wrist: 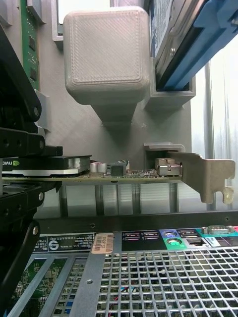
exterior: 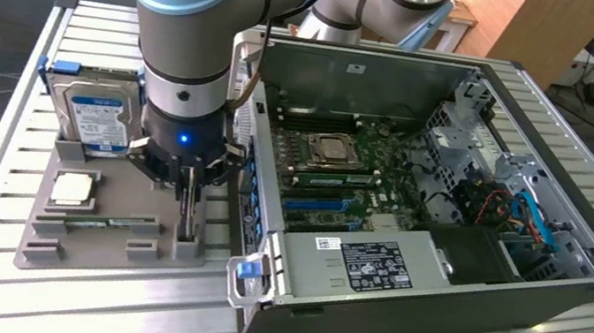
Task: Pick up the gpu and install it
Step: 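Pick up the gpu and move the gpu toward the slot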
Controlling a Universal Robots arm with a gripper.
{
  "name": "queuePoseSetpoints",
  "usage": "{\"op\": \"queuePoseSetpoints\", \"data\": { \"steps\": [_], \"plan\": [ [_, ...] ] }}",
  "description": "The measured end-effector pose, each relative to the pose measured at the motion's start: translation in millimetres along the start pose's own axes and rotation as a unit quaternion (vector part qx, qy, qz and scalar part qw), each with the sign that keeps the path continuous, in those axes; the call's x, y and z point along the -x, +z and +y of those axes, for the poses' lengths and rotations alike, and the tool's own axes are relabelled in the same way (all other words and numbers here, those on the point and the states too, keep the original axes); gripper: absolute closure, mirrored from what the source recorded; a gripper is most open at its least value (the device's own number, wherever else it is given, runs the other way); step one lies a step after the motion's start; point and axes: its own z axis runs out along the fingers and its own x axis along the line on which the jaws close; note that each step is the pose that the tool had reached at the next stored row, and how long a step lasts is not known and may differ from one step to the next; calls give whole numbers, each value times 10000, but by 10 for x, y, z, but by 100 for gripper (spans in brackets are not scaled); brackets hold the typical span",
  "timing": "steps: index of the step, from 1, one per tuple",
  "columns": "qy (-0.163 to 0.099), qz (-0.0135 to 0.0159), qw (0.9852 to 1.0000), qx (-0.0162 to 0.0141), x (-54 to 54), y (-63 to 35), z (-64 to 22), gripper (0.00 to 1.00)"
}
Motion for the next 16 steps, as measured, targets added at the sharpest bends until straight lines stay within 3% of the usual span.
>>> {"op": "queuePoseSetpoints", "data": {
  "steps": [16],
  "plan": [
    [0,-1,10000,1,4,-4,1,72]
  ]
}}
